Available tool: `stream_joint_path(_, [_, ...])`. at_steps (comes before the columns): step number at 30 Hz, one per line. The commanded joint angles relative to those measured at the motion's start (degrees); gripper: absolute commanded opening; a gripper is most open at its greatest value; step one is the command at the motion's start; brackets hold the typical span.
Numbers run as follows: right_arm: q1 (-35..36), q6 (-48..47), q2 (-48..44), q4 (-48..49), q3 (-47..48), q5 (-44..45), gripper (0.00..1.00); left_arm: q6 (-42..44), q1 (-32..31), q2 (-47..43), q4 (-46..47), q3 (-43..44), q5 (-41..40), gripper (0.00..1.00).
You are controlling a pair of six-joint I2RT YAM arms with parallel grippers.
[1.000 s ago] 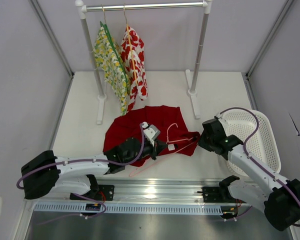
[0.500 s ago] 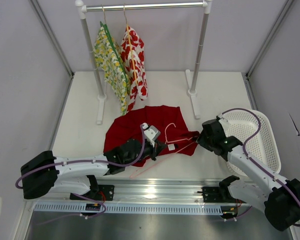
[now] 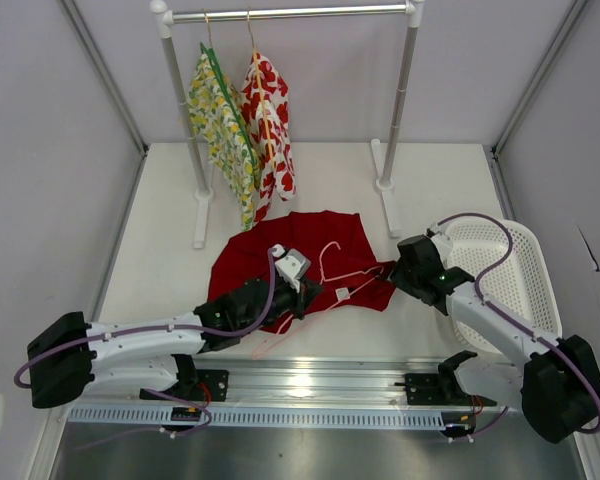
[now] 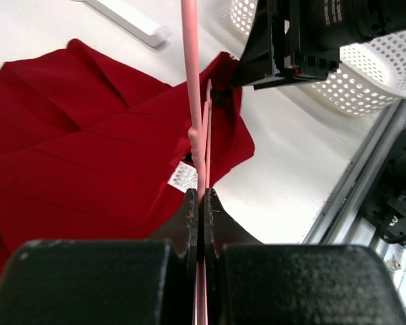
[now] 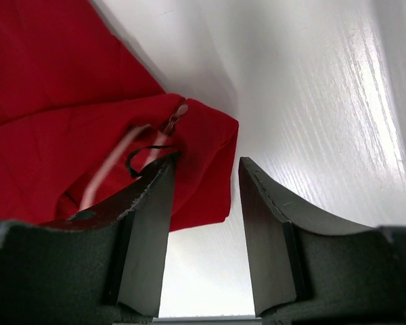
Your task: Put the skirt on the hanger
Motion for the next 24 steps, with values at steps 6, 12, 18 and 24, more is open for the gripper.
stream_joint_path(6, [0.9, -0.7, 4.9, 2.0, 2.3, 5.5, 0.48, 0.0, -0.3, -3.4, -4.3, 1.9, -5.6, 0.0])
stream_joint_path(12, [1.5, -1.4, 8.4, 3.5, 2.4, 6.9, 0.39, -1.1, -0.3, -4.4, -6.8, 2.4, -8.2, 0.0])
stream_joint_path(18, [1.7, -4.3, 12.8, 8.6, 3.6, 9.2, 0.38, -1.6, -0.3, -6.7, -8.9, 2.9, -10.0, 0.0])
stream_joint_path(24, [0.9, -6.7, 15.8, 18.8, 0.4, 5.7, 0.33, -3.7, -0.3, -7.5, -13.4, 5.8, -12.9, 0.0])
